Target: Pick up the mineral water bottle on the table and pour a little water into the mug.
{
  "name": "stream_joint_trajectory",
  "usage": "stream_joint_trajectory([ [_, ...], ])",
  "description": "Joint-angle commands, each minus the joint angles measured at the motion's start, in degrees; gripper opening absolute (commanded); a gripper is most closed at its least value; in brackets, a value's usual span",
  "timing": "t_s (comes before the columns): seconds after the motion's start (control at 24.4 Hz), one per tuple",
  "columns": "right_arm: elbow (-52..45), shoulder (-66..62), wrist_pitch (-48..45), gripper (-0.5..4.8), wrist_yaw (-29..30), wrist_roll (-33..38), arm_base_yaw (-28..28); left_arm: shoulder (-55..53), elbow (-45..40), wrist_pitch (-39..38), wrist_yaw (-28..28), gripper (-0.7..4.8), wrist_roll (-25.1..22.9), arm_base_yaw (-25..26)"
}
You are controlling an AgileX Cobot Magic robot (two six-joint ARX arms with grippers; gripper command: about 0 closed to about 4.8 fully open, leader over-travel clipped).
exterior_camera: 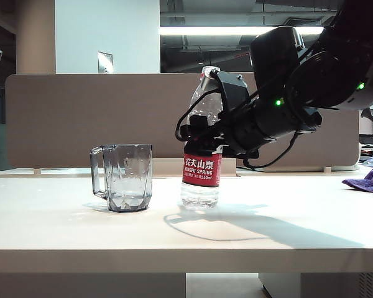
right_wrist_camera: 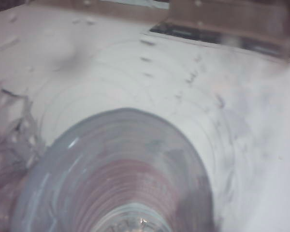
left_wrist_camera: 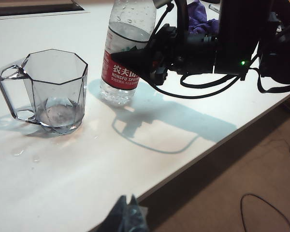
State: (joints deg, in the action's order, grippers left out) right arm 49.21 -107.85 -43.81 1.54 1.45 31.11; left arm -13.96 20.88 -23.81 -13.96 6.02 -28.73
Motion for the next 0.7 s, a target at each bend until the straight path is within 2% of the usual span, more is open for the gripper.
stream_joint_trajectory([
  [0.04,-0.1,0.1,3.1,3.63,-0.1,-0.2,0.1,0.0,0.4,0.7,-0.2,-0.03,0.0,0.0],
  [0.2,-0.1,0.1,5.1,4.31,-0.1,-0.2,0.1,0.0,0.4,0.7,-0.2,-0.04,0.0,0.0],
  [0.25,-0.1,0.1,5.0,4.79,0.4,-0.2,0.2,0.1,0.4,0.7,-0.2,-0.04,0.0,0.0],
  [0.61,-0.2,0.3,5.6,4.79,-0.6,0.1,2.2,0.1,0.4,0.7,-0.2,-0.04,0.0,0.0],
  [0.7,-0.2,1.0,7.4,4.79,-4.0,0.1,3.0,0.1,0.4,0.7,-0.3,-0.03,0.0,0.0],
])
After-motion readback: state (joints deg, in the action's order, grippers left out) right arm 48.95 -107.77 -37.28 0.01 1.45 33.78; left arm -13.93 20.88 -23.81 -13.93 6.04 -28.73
